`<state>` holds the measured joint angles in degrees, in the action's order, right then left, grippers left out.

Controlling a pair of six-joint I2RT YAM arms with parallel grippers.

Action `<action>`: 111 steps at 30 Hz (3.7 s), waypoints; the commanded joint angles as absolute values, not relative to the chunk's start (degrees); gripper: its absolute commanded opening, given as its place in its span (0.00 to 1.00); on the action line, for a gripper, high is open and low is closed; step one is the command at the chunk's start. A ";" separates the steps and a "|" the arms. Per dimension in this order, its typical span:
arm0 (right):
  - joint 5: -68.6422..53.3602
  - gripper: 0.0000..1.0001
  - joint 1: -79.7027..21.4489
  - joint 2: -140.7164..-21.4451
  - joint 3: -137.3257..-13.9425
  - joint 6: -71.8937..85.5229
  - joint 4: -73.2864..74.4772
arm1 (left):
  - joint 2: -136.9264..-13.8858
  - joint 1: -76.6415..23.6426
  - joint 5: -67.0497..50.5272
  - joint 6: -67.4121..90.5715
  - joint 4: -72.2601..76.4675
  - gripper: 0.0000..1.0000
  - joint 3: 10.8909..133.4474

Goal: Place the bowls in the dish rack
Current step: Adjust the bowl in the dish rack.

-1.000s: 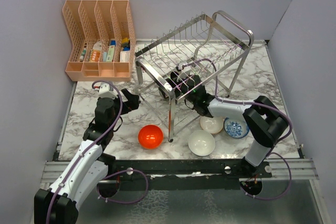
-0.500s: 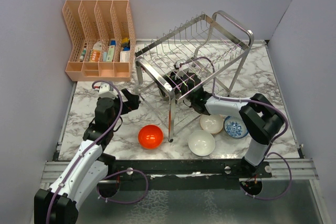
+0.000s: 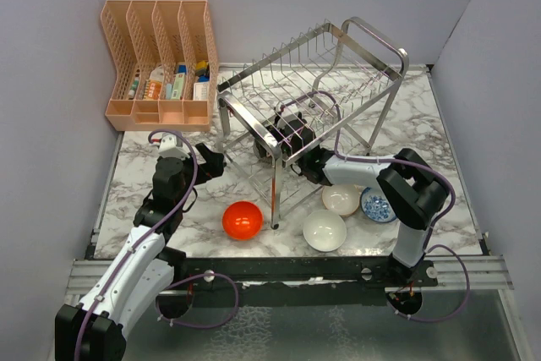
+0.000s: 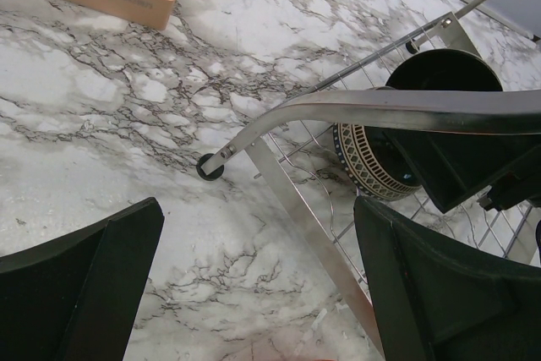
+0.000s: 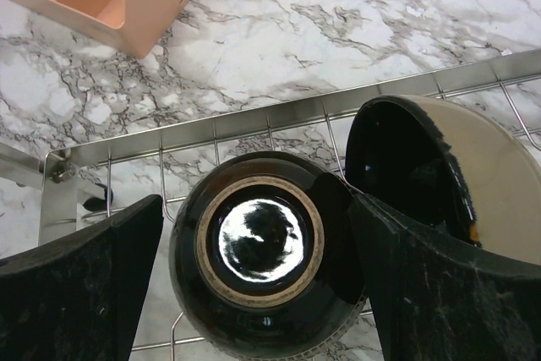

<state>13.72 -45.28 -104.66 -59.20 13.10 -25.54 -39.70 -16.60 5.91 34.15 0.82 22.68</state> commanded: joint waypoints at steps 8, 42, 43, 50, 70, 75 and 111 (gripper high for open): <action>5.55 0.91 -45.05 -104.58 -58.13 13.42 -25.08 | -39.20 -16.41 6.68 33.75 1.32 0.99 23.03; -9.95 0.94 -45.41 -91.51 -52.94 13.04 -26.08 | -37.15 -16.39 6.12 34.53 0.25 0.99 23.67; -10.01 0.94 -45.44 -91.19 -52.88 13.16 -25.86 | -36.81 -16.41 5.44 35.07 0.24 0.99 23.87; -9.16 0.95 -45.34 -92.86 -53.73 15.01 -24.65 | -34.43 -16.41 0.92 39.15 1.19 0.99 24.15; -10.59 0.94 -45.53 -86.92 -49.63 17.48 -20.89 | -26.92 -16.42 -8.79 48.75 1.87 0.97 22.61; -10.13 0.93 -45.48 -85.22 -47.83 19.91 -19.77 | -28.07 -16.43 -12.22 53.14 5.86 0.95 21.18; 11.56 0.88 -45.44 -68.91 -42.62 22.79 -5.97 | -57.54 -38.99 19.98 57.41 18.71 0.62 26.41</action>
<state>3.14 -45.54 -73.89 -41.65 22.04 -3.38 -55.11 -36.93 11.09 56.47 13.78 25.69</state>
